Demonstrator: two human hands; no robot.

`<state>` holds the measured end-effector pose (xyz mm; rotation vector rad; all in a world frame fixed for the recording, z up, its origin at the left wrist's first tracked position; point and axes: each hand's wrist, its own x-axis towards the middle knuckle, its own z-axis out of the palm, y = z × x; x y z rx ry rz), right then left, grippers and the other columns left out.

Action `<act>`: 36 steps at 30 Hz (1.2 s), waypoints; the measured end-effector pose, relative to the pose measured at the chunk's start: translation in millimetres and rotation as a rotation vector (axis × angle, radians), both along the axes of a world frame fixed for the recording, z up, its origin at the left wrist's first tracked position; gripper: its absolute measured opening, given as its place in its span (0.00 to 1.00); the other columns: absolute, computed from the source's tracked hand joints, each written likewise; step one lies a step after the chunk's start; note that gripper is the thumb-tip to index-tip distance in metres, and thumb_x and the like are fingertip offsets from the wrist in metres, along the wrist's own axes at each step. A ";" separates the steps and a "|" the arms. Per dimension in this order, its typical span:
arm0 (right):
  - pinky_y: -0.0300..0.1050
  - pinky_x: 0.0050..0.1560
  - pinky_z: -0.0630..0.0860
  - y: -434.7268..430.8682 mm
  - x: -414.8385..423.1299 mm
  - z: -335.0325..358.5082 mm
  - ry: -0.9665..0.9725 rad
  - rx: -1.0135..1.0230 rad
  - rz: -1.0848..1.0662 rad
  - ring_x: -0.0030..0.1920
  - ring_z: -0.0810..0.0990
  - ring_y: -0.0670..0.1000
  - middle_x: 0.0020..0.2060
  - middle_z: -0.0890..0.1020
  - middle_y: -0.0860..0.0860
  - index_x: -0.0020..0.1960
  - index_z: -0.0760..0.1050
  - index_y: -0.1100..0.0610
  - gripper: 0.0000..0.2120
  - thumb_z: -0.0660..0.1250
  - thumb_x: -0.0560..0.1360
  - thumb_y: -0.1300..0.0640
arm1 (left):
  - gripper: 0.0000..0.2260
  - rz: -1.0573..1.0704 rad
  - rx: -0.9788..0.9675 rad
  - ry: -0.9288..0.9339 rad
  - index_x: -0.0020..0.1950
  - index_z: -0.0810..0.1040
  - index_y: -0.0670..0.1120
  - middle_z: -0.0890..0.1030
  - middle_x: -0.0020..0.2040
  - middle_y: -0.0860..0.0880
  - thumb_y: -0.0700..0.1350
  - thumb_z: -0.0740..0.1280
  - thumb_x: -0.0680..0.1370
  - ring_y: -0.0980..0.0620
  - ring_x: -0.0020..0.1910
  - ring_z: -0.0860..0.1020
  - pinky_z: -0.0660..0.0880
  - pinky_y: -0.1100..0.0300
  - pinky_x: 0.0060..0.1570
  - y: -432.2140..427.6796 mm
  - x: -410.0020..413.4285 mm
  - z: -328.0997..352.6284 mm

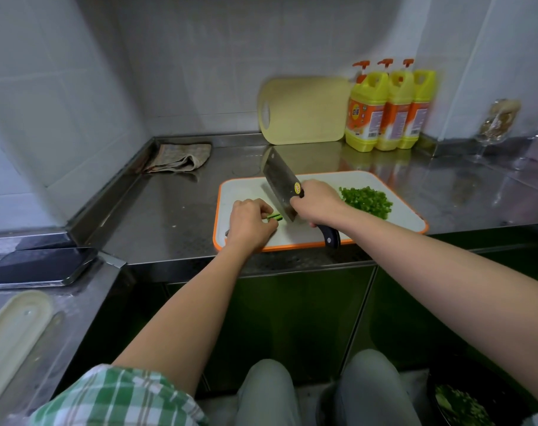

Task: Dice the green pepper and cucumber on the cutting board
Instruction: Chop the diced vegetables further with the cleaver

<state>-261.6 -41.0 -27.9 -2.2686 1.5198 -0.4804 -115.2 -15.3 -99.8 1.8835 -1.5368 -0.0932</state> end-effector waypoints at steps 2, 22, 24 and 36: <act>0.41 0.31 0.72 3.5 -0.4 8.9 0.087 0.061 0.032 0.26 0.77 0.53 0.29 0.78 0.56 0.42 0.72 0.61 0.08 0.58 0.77 0.59 | 0.11 0.002 0.005 0.008 0.52 0.83 0.46 0.82 0.48 0.48 0.44 0.71 0.71 0.48 0.53 0.75 0.74 0.54 0.53 -0.2 0.2 0.1; 0.40 0.28 0.71 11.3 2.8 11.9 0.107 0.099 0.058 0.25 0.76 0.53 0.29 0.77 0.57 0.45 0.72 0.63 0.08 0.57 0.78 0.59 | 0.15 -0.008 -0.026 0.117 0.58 0.79 0.46 0.80 0.43 0.53 0.40 0.69 0.72 0.49 0.52 0.76 0.70 0.60 0.46 5.1 3.5 0.4; 0.39 0.27 0.70 15.7 4.8 12.8 0.158 0.110 0.069 0.24 0.75 0.53 0.27 0.75 0.57 0.40 0.70 0.62 0.09 0.57 0.78 0.61 | 0.14 -0.009 -0.036 0.110 0.57 0.79 0.46 0.80 0.43 0.53 0.40 0.70 0.71 0.49 0.51 0.77 0.72 0.59 0.46 5.6 3.2 0.1; 0.45 0.36 0.77 9.2 5.6 -3.2 0.011 -0.010 0.016 0.26 0.78 0.54 0.30 0.76 0.55 0.42 0.70 0.59 0.09 0.58 0.79 0.57 | 0.14 -0.026 -0.049 0.107 0.56 0.79 0.46 0.80 0.42 0.53 0.40 0.71 0.72 0.48 0.51 0.77 0.75 0.54 0.50 3.1 4.6 -1.6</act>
